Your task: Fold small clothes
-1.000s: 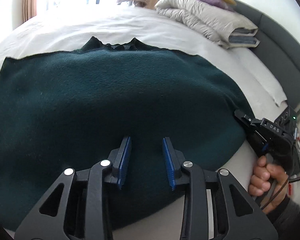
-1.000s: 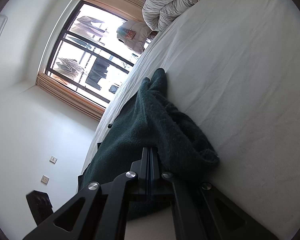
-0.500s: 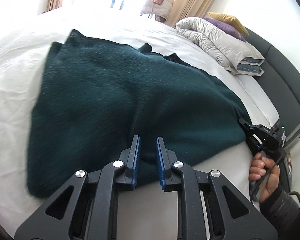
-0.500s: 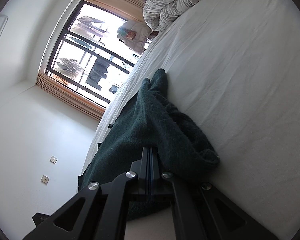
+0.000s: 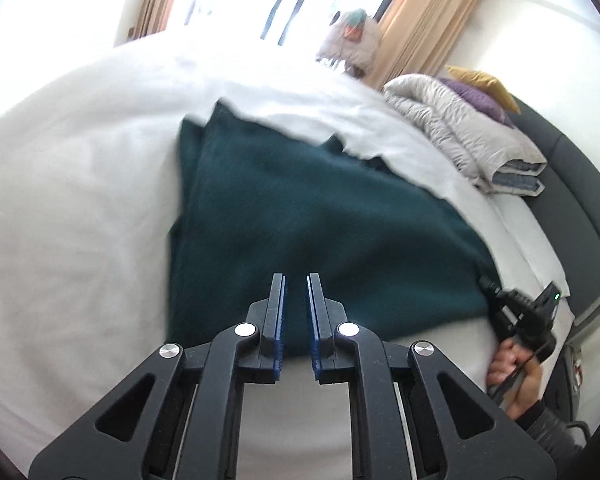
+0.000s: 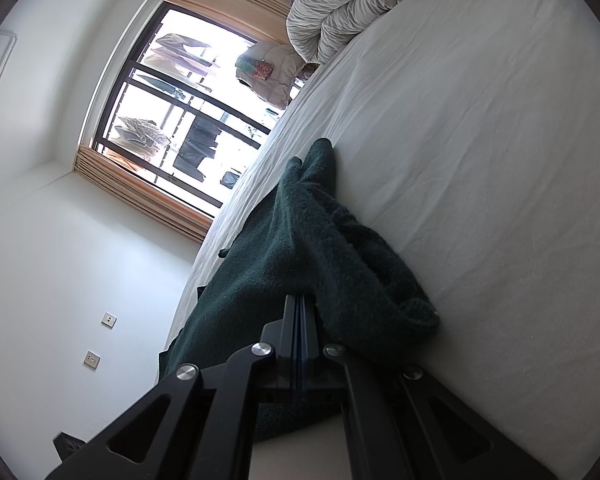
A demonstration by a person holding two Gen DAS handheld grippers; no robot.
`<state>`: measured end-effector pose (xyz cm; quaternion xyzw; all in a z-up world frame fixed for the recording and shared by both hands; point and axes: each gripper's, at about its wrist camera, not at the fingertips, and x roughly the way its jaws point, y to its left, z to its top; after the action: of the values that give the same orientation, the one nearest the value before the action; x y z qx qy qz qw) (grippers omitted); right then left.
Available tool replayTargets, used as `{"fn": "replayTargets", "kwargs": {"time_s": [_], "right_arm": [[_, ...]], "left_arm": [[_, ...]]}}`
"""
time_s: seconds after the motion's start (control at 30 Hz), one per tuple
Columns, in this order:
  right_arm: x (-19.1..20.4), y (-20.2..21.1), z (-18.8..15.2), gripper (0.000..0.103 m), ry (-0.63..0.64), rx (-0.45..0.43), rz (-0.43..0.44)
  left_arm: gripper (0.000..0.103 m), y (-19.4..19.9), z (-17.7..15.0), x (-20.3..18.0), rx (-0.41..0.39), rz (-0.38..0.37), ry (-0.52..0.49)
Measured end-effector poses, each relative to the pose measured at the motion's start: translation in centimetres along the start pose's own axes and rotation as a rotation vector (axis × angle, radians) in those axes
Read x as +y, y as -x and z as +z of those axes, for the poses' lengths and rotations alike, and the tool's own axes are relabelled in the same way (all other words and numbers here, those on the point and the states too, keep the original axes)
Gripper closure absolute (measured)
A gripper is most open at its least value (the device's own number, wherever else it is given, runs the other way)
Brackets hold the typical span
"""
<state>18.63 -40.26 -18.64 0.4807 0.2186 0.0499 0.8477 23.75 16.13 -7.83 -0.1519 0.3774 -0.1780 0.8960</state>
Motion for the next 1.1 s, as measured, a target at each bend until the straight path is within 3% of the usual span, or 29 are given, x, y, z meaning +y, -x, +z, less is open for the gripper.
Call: {"fn": "replayTargets", "kwargs": {"time_s": [0.13,0.27,0.37,0.5,0.6,0.7,0.73,0.77,0.83,0.93,1.1], "right_arm": [[0.1,0.0,0.0,0.103,0.001,0.000,-0.001],[-0.1,-0.1,0.0,0.103,0.000,0.000,0.000],[-0.1,-0.1,0.0,0.103,-0.001,0.000,0.001],[-0.2,-0.1,0.1,0.102,-0.005,0.000,0.019],[-0.1,0.0,0.3,0.084,0.003,-0.002,0.069],[2.4,-0.1,0.1,0.050,0.095,0.008,0.045],[3.4,-0.1,0.0,0.034,0.120,0.011,0.028],[4.7,-0.1,-0.2,0.027,0.144,0.020,0.007],[7.2,-0.4,-0.5,0.027,0.171,0.036,0.052],[13.1,-2.6,-0.7,0.028,0.291,0.057,0.051],[17.8,-13.4,-1.5,0.027,0.306,0.332,0.117]], "left_arm": [[0.092,-3.0,2.5,-2.8,-0.012,0.044,-0.085],[0.092,-7.5,2.5,-1.9,0.070,0.115,-0.050],[0.092,-7.8,1.6,0.3,0.044,0.030,0.026],[0.092,-7.4,1.1,0.2,0.031,0.044,0.013],[0.092,-7.2,0.6,0.6,0.030,0.036,0.026],[0.092,-7.7,0.4,1.3,0.022,0.017,0.038],[0.092,-7.9,0.4,1.5,0.021,0.010,0.044],[0.092,-8.0,0.4,1.8,0.020,-0.001,0.054],[0.092,-8.1,0.4,2.3,0.018,-0.009,0.061],[0.092,-8.0,0.2,2.5,0.014,-0.017,0.064],[0.092,-7.6,0.1,3.2,0.009,-0.039,0.081]]}}
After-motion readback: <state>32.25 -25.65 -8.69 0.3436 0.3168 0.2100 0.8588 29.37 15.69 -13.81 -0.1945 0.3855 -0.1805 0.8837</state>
